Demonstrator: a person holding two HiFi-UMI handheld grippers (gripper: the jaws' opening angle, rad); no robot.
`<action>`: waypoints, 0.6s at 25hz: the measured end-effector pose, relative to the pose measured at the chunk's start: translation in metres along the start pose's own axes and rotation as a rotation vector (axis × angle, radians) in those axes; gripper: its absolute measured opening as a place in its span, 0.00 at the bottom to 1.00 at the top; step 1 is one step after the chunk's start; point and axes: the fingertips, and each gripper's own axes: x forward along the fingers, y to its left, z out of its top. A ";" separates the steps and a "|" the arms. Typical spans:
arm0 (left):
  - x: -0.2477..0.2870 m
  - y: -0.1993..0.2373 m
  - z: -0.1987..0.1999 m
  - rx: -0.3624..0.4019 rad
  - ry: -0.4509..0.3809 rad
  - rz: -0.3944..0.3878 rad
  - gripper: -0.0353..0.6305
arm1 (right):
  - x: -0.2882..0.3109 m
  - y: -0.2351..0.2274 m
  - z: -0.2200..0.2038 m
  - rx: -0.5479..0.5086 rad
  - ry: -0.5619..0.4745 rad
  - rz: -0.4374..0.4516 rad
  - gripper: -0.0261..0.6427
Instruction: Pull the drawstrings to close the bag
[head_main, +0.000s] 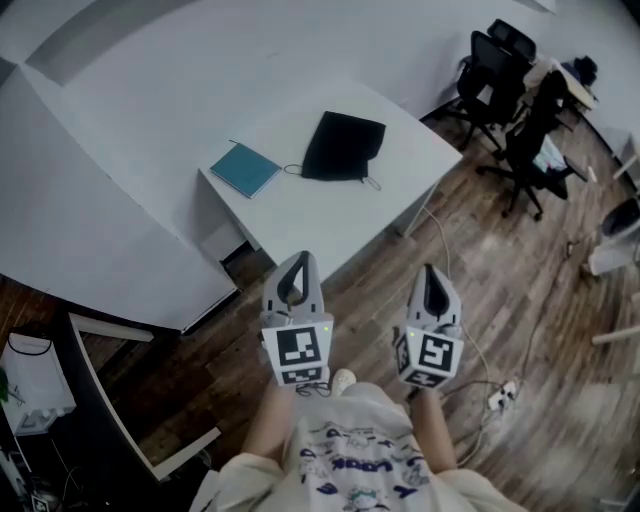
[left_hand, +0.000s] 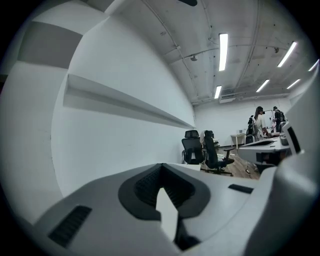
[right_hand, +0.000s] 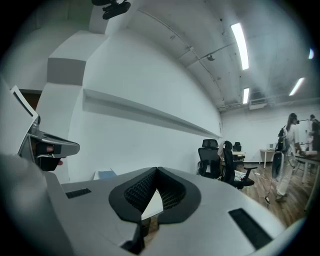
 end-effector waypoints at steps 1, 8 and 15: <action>0.002 0.000 -0.001 0.000 0.002 0.004 0.06 | 0.002 0.000 -0.001 -0.004 0.000 0.009 0.04; 0.011 -0.005 -0.007 -0.004 0.019 0.037 0.06 | 0.015 -0.003 -0.009 -0.015 0.009 0.056 0.04; 0.033 -0.006 -0.018 -0.007 0.051 0.044 0.06 | 0.042 -0.005 -0.021 -0.015 0.050 0.063 0.04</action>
